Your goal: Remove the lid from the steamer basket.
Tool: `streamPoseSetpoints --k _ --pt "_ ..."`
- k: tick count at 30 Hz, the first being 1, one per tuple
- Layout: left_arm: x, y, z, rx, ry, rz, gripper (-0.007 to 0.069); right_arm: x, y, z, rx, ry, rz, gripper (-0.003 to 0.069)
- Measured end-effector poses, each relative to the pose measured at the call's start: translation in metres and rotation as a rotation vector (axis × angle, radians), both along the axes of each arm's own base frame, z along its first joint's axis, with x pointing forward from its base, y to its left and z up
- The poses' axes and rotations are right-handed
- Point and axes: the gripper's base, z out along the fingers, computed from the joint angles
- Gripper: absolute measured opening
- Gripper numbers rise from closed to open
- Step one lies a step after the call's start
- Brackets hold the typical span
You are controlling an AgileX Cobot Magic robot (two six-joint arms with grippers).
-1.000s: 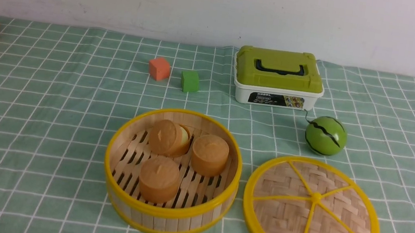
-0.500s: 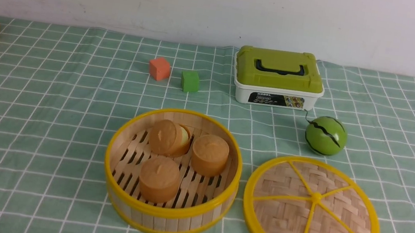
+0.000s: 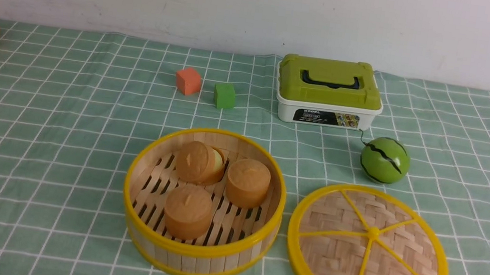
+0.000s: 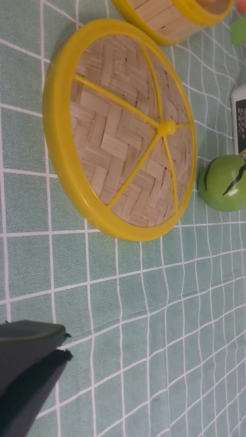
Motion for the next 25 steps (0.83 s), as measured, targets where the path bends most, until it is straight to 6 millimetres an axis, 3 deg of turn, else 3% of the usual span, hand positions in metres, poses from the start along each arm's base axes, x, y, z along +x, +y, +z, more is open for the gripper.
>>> streamPoseSetpoints --k 25 --pt "0.0 0.0 0.0 0.0 0.0 0.0 0.0239 0.0 0.0 0.0 0.0 0.0 0.0 0.0044"
